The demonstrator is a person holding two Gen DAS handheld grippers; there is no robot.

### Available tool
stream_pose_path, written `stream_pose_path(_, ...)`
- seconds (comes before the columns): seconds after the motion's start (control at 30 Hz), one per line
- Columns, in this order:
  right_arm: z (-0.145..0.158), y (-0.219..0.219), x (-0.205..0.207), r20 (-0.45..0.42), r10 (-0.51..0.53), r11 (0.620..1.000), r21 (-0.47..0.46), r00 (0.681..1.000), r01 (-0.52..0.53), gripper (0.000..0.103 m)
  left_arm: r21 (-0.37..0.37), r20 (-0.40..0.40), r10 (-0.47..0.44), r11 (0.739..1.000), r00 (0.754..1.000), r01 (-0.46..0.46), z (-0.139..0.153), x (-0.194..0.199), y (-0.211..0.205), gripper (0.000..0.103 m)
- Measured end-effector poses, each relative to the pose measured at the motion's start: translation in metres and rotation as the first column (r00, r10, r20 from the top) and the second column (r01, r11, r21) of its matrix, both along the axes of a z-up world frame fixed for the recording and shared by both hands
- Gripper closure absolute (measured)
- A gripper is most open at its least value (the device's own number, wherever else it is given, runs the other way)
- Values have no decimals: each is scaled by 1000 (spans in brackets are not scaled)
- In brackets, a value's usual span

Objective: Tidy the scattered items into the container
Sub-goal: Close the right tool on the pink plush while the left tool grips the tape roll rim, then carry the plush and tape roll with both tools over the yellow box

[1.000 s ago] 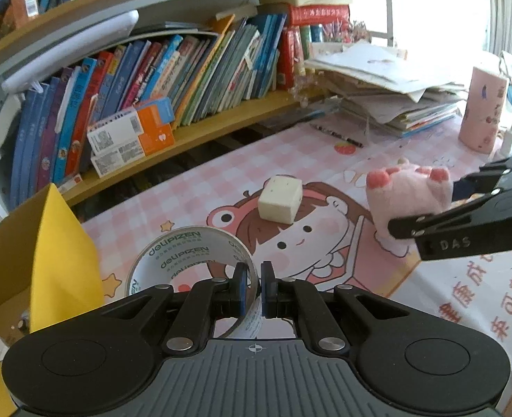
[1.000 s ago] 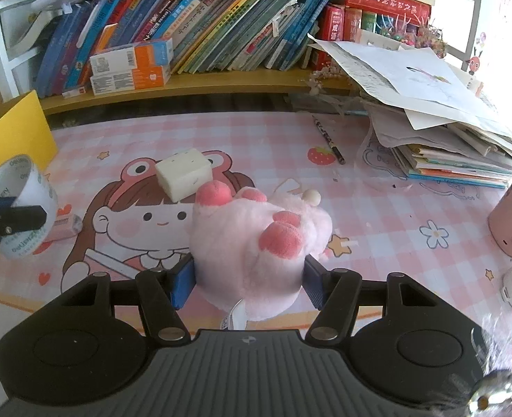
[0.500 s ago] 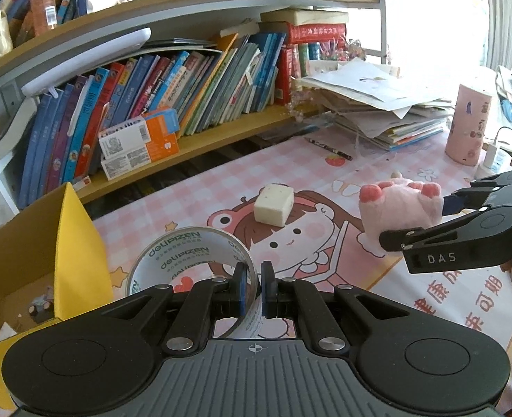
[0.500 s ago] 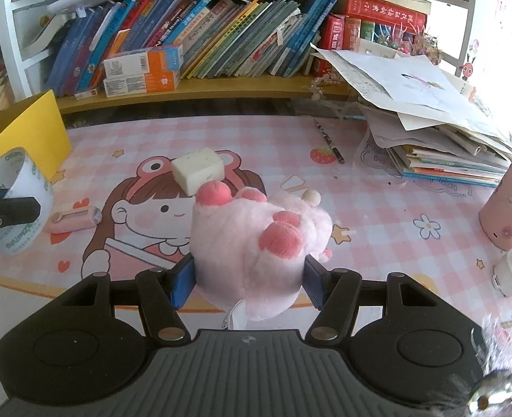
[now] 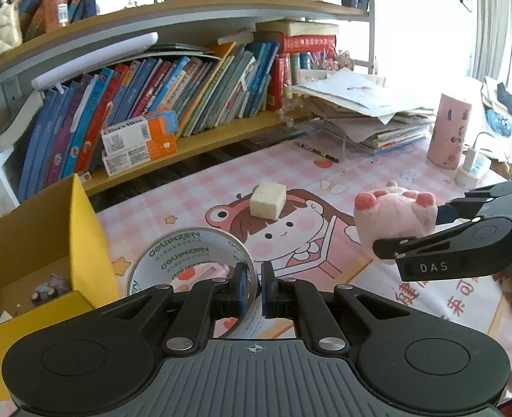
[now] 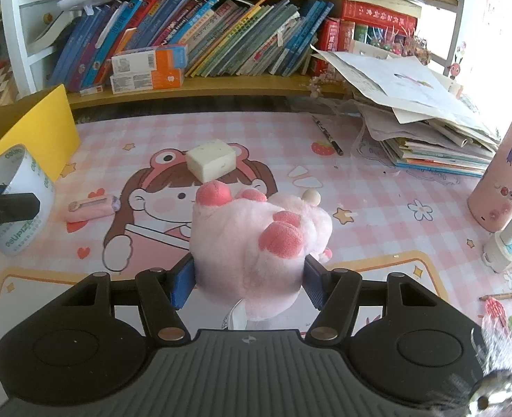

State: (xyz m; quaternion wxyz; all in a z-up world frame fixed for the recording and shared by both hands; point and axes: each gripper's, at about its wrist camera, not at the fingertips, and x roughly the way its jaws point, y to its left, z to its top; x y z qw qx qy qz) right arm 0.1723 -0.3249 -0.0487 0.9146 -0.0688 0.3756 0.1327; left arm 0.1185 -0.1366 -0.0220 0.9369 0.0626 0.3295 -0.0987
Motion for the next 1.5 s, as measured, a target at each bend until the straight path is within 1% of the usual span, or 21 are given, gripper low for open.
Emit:
stream_pose_path(0.4, 13, 46, -32, 25, -16, 1000, -17, 1000, 17, 43, -30, 38, -38, 999, 999, 39, 15, -34, 48, 97)
stream_pose_path(0.53, 16, 60, -40, 34, -22, 1000, -18, 999, 23, 43, -43, 49, -39, 998, 998, 42, 19, -41, 65, 97)
stream_pose_path(0.67, 21, 76, -48, 47, -23, 1000, -19, 999, 23, 43, -77, 62, -31, 996, 998, 36, 25, -48, 85, 97)
stream_pose_path(0.83, 33, 98, -52, 73, -8, 1000, -9, 997, 8, 43, -89, 97, -12, 996, 995, 20, 36, -55, 112, 97)
stream_pose_path(0.93, 45, 116, -53, 100, 23, 1000, 0, 995, -23, 43, -84, 121, 4, 996, 993, 7, 43, -58, 130, 97)
stream_pose_path(1.1, 64, 151, -51, 152, 111, 994, -1, 982, -113, 43, -67, 162, 45, 997, 986, -34, 54, -57, 163, 97)
stream_pose_path(1.23, 75, 181, -44, 174, 193, 981, -9, 966, -195, 43, -29, 189, 72, 997, 979, -67, 60, -52, 185, 97)
stream_pose_path(1.33, 80, 205, -38, 185, 260, 965, -22, 948, -261, 43, 2, 198, 87, 996, 976, -90, 62, -45, 200, 97)
stream_pose_path(1.5, 85, 244, -31, 208, 378, 926, -84, 902, -368, 43, 39, 193, 105, 993, 976, -114, 59, -33, 218, 96)
